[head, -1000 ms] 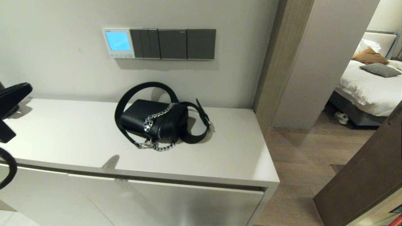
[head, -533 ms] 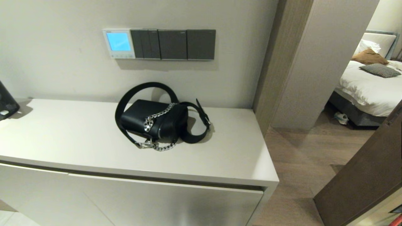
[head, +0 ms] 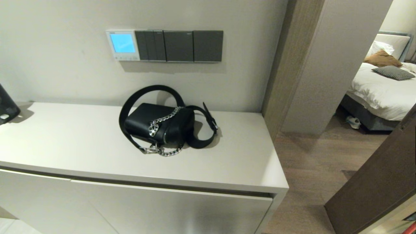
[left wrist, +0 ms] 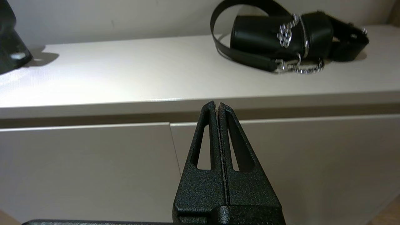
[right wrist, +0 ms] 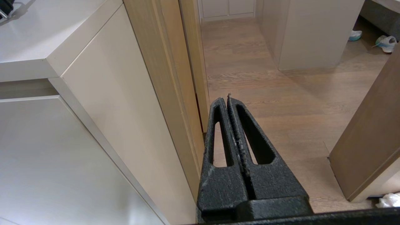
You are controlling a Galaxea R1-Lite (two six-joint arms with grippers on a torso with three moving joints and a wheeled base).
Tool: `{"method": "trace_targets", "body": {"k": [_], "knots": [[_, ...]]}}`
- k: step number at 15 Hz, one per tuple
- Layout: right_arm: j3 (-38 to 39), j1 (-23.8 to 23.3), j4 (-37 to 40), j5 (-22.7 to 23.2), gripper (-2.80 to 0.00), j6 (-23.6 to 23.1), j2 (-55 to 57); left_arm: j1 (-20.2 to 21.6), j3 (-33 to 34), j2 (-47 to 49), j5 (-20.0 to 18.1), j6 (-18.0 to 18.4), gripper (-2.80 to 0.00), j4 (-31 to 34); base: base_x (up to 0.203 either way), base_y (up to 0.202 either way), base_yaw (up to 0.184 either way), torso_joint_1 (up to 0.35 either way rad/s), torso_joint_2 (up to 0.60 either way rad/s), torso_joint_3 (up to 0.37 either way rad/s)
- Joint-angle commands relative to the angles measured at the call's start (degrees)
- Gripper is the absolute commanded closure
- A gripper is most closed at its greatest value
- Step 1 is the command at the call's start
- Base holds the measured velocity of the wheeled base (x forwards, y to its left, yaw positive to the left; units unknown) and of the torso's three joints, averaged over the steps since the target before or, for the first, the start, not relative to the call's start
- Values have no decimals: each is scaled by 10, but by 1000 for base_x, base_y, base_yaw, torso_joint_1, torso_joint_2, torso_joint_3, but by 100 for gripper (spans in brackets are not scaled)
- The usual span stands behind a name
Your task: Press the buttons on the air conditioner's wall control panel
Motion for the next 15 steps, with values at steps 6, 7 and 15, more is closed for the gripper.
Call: {"method": "trace_targets", "body": {"k": [6,7,15], "knots": [[1,0,0,0,0,0,1,4,95,-74,-16,19,0,0,0,0,0,0,0,0],[1,-1,0,1,0,0,1,4,105,-79,-17,19,0,0,0,0,0,0,0,0],[1,0,0,0,0,0,1,4,162,-109,16,30,0,-9,0,0,0,0,0,0]]}}
